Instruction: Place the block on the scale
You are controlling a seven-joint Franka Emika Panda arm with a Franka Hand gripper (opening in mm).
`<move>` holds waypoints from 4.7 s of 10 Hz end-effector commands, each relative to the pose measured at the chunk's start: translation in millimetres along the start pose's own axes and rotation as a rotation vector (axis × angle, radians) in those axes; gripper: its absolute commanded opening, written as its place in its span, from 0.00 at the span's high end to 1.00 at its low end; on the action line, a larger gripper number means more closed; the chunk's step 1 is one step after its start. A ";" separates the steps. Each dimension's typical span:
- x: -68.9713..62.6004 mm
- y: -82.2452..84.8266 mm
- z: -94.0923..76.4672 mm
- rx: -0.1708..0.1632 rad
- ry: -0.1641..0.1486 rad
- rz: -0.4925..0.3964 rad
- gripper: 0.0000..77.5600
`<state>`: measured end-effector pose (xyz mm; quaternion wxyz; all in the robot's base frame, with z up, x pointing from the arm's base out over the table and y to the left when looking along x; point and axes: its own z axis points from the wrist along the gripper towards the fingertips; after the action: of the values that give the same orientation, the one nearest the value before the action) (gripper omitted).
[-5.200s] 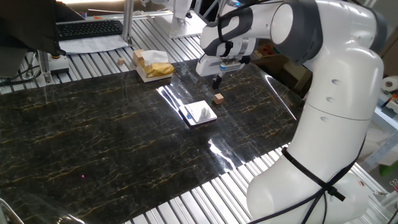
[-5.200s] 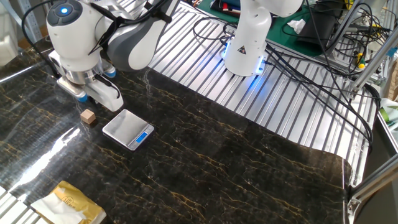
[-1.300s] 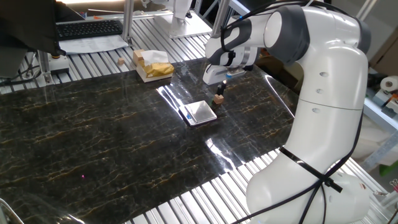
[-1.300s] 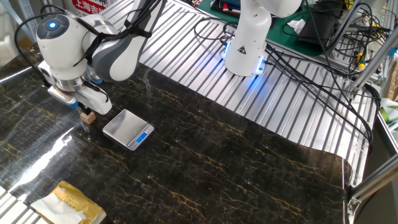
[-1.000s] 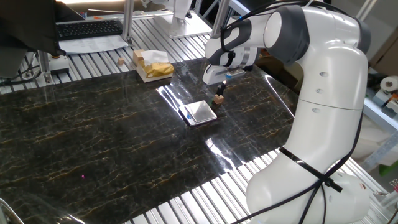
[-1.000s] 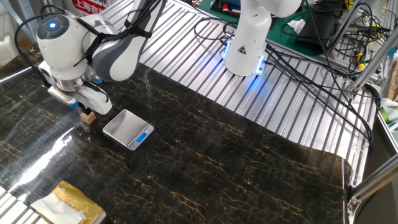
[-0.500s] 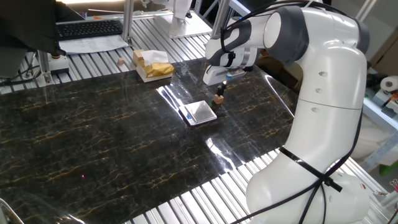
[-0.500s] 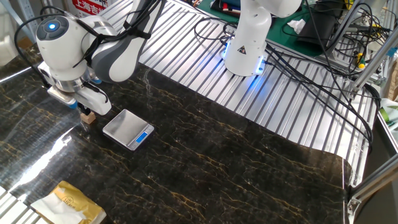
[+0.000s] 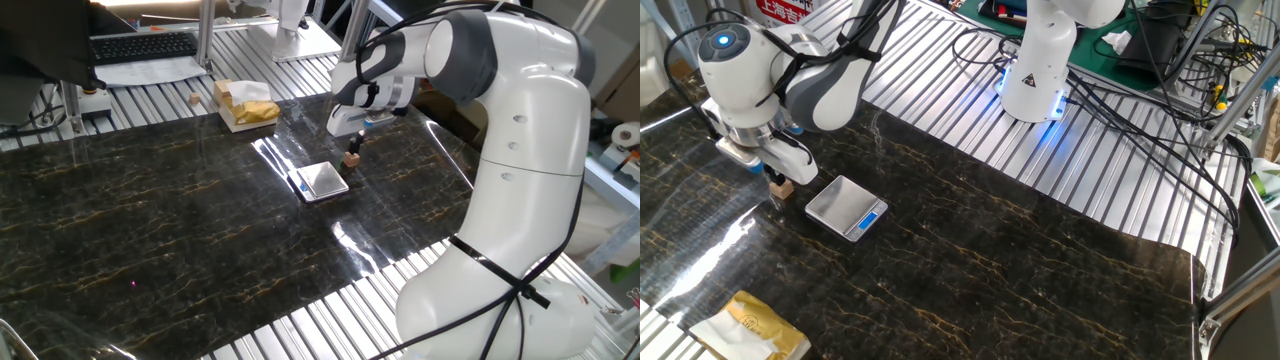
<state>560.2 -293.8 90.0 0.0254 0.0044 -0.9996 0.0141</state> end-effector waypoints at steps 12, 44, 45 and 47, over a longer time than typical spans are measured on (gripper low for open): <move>-0.8 -1.0 -1.8 -0.017 -0.008 0.011 0.00; -1.7 -3.5 24.6 -0.016 -0.004 -0.015 0.00; -1.7 -3.5 24.6 -0.015 -0.004 -0.017 0.00; -1.7 -3.5 24.6 -0.015 -0.003 -0.021 0.00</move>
<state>559.8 -297.1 63.7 0.0255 0.0147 -0.9996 0.0051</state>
